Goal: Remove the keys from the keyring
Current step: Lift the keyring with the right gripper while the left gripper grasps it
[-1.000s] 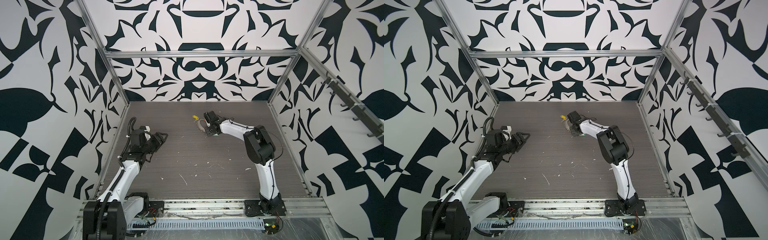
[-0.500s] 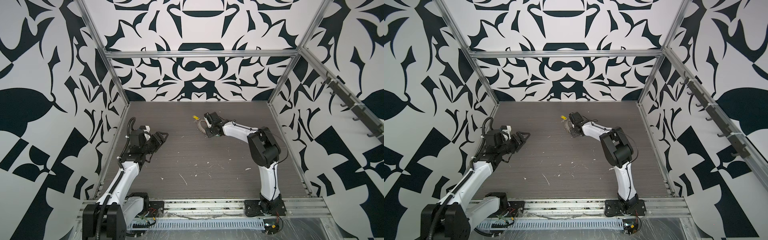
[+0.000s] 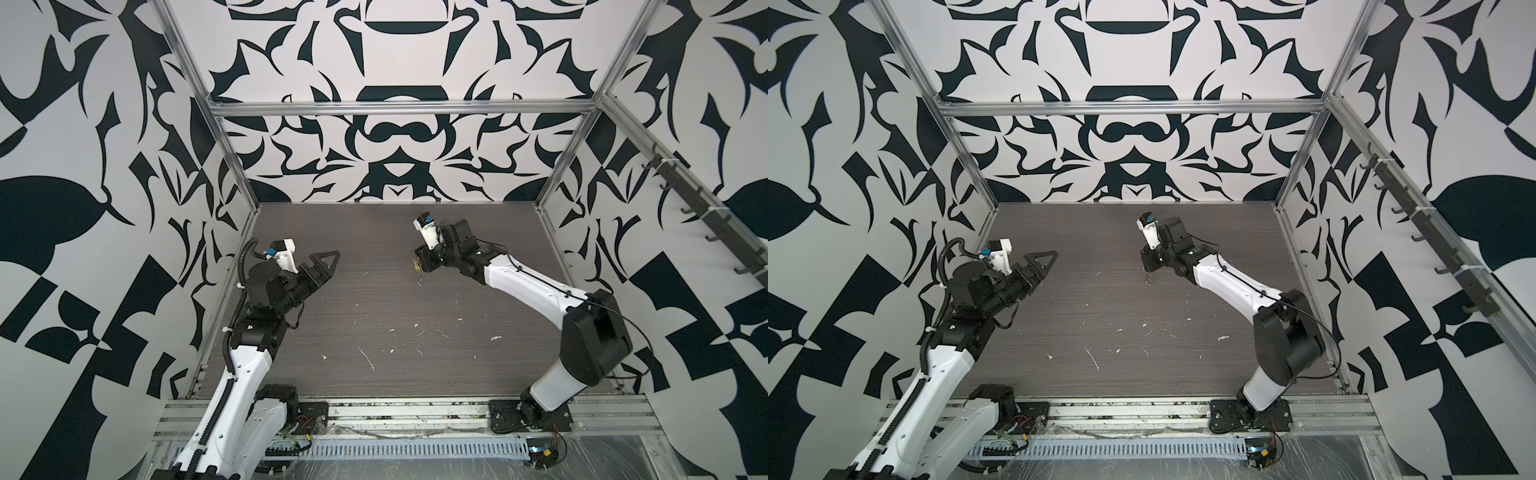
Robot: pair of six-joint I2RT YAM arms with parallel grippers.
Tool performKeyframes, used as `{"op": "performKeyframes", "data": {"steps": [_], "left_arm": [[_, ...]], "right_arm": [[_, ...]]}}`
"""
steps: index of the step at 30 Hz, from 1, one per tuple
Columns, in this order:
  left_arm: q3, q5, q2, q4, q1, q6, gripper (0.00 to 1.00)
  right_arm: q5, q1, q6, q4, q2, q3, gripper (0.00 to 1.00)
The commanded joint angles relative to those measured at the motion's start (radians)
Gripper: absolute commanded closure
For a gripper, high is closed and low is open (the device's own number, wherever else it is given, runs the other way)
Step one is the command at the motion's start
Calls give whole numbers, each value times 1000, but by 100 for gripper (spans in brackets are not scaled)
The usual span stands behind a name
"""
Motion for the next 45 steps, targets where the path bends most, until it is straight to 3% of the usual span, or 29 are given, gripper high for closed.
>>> {"op": "performKeyframes", "data": {"steps": [1,7,12,18,23,26,30,36,45], "left_arm": [[38,33,-1,58,-12,-23,1],[89,195,90,153,-33,-31,2],[121,213,141,215,-127,25,18],[205,372,251,288,-213,67,42],[245,401,292,295,-301,144,51],[277,394,310,233,-349,214,57],[290,428,334,229,-362,215,66],[279,494,336,308,-368,181,69],[282,511,345,339,-392,178,77]], "right_arm": [[-152,2,19,33,-92,-22,100],[-319,-1,57,61,-211,-78,100],[-457,-11,111,130,-281,-125,100],[-632,-37,198,221,-320,-159,100],[-723,-38,267,279,-333,-160,100],[-736,-38,297,306,-346,-163,100],[-758,-39,330,344,-365,-165,100],[-805,-38,383,405,-376,-166,100],[-818,-38,472,511,-369,-170,100]]}}
